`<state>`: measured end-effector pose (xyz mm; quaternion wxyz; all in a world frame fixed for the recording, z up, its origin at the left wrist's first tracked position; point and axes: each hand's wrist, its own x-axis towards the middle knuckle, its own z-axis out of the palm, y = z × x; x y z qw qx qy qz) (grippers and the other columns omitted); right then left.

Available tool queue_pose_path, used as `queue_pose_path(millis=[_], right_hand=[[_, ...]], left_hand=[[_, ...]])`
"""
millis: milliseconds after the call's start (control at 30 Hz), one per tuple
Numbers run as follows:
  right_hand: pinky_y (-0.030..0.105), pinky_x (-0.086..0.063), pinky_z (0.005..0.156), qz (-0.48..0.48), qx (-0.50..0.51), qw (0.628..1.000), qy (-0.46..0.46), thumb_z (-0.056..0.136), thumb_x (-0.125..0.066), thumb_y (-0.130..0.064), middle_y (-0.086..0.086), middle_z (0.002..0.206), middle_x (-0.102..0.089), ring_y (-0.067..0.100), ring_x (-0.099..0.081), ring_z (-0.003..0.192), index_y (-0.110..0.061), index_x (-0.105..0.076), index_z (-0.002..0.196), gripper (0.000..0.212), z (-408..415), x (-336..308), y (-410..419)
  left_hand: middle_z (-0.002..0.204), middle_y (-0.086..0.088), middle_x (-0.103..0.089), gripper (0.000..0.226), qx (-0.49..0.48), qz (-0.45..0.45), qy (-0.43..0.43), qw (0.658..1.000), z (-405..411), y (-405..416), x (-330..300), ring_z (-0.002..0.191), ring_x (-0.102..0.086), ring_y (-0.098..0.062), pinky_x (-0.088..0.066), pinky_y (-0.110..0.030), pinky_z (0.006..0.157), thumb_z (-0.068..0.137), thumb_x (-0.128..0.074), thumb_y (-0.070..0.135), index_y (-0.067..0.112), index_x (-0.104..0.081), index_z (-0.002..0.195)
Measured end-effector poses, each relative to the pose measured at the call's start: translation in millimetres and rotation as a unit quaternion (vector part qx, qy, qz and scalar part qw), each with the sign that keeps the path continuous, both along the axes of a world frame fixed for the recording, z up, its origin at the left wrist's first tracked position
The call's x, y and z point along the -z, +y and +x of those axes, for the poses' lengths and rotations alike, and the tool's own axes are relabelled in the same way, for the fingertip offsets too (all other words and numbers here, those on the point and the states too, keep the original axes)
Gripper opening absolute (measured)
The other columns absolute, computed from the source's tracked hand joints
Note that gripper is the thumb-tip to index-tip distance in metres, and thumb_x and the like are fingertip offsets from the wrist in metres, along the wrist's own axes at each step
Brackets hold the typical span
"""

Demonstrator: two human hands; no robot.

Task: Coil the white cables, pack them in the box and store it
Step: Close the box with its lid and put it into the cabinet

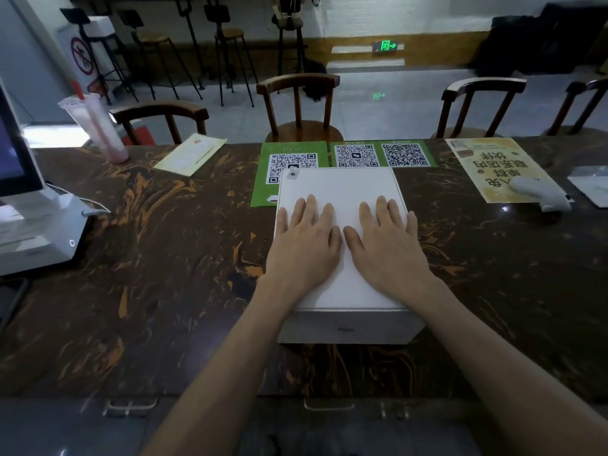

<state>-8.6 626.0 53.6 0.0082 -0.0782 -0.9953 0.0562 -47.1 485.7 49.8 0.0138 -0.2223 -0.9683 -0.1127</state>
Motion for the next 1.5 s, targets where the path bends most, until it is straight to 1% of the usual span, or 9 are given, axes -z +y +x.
queue_pose_path(millis=[233, 433, 767, 900, 1100, 1233, 1267, 1333, 1500], right_hand=[[0.063, -0.018, 0.115, -0.013, -0.025, 0.998, 0.05, 0.1, -0.027, -0.044, 0.018, 0.152, -0.039, 0.037, -0.029, 0.144, -0.006, -0.045, 0.14, 0.058, 1, 3, 3], [0.047, -0.043, 0.09, -0.034, -0.099, 0.982, 0.154, 0.099, -0.039, -0.026, 0.018, 0.103, -0.064, 0.035, -0.058, 0.096, -0.002, -0.062, 0.097, 0.033, 22, -5, 1], [0.045, -0.018, 0.124, -0.062, -0.173, 0.964, 0.194, 0.099, -0.047, -0.028, 0.013, 0.161, -0.028, 0.028, -0.02, 0.151, -0.006, -0.032, 0.152, 0.06, 154, 47, 24], [0.036, -0.043, 0.111, -0.245, -0.162, 0.937, 0.189, 0.094, -0.054, -0.01, 0.013, 0.135, -0.058, 0.023, -0.054, 0.126, -0.006, -0.06, 0.128, 0.034, 231, 96, 36], [0.028, -0.049, 0.085, -0.227, -0.17, 0.957, 0.061, 0.09, -0.056, -0.005, 0.006, 0.113, -0.065, 0.019, -0.063, 0.101, -0.009, -0.067, 0.113, 0.026, 284, 218, 72], [0.032, -0.05, 0.071, -0.256, -0.07, 0.953, -0.144, 0.09, -0.053, -0.007, 0.01, 0.093, -0.067, 0.025, -0.065, 0.085, -0.006, -0.068, 0.098, 0.017, 269, 309, 100], [0.032, -0.048, 0.069, -0.262, -0.047, 0.942, -0.204, 0.09, -0.053, -0.007, 0.012, 0.087, -0.066, 0.025, -0.064, 0.081, -0.004, -0.067, 0.094, 0.015, 264, 332, 107], [0.028, -0.042, 0.058, -0.288, -0.014, 0.905, -0.312, 0.09, -0.052, -0.009, 0.01, 0.077, -0.06, 0.016, -0.06, 0.065, -0.005, -0.064, 0.085, 0.013, 257, 376, 120], [0.031, -0.057, 0.063, -0.353, 0.114, 0.83, -0.417, 0.099, -0.049, -0.018, 0.007, 0.087, -0.065, 0.017, -0.065, 0.066, -0.009, -0.059, 0.1, 0.013, 243, 451, 137]], left_hand=[[0.164, -0.01, -0.014, 0.051, -0.047, -0.012, 0.026, 0.999, 31, 0, 5, 0.151, -0.008, -0.024, -0.007, -0.049, 0.121, 0.105, -0.021, 0.037, 0.019, -0.024, 0.153], [0.159, -0.008, -0.032, 0.049, -0.084, 0.012, 0.084, 0.993, 73, 3, 12, 0.148, -0.023, -0.024, -0.016, -0.047, 0.12, 0.103, -0.025, 0.033, 0.017, -0.04, 0.147], [0.161, -0.014, -0.022, 0.054, -0.103, 0.196, 0.152, 0.963, 185, 39, 69, 0.151, -0.016, -0.03, -0.025, -0.049, 0.119, 0.103, -0.035, 0.025, 0.005, -0.028, 0.152], [0.141, -0.016, -0.046, 0.048, -0.097, 0.379, 0.096, 0.915, 267, 59, 126, 0.128, -0.047, -0.023, -0.04, -0.024, 0.107, 0.091, -0.051, -0.001, 0.003, -0.045, 0.139], [0.092, -0.007, -0.064, 0.014, -0.166, 0.393, -0.158, 0.89, 339, 81, 278, 0.081, -0.06, -0.018, -0.045, -0.03, 0.069, 0.09, -0.053, 0.0, 0.01, -0.06, 0.097], [0.092, -0.024, -0.071, 0.021, -0.262, 0.293, -0.358, 0.847, 321, 98, 354, 0.086, -0.067, -0.023, -0.045, -0.049, 0.068, 0.086, -0.051, 0.004, -0.008, -0.068, 0.09], [0.094, -0.025, -0.072, 0.029, -0.276, 0.29, -0.384, 0.832, 313, 103, 371, 0.09, -0.069, -0.027, -0.05, -0.034, 0.07, 0.08, -0.05, 0.011, -0.007, -0.069, 0.093], [0.1, -0.023, -0.071, 0.045, -0.29, 0.295, -0.415, 0.81, 292, 114, 416, 0.098, -0.069, -0.035, -0.058, -0.044, 0.08, 0.069, -0.045, 0.019, -0.002, -0.069, 0.1], [0.093, -0.007, -0.06, 0.012, -0.313, 0.343, -0.442, 0.768, 255, 148, 482, 0.093, -0.063, -0.028, -0.056, -0.036, 0.085, 0.097, -0.051, 0.013, 0.013, -0.056, 0.108]])
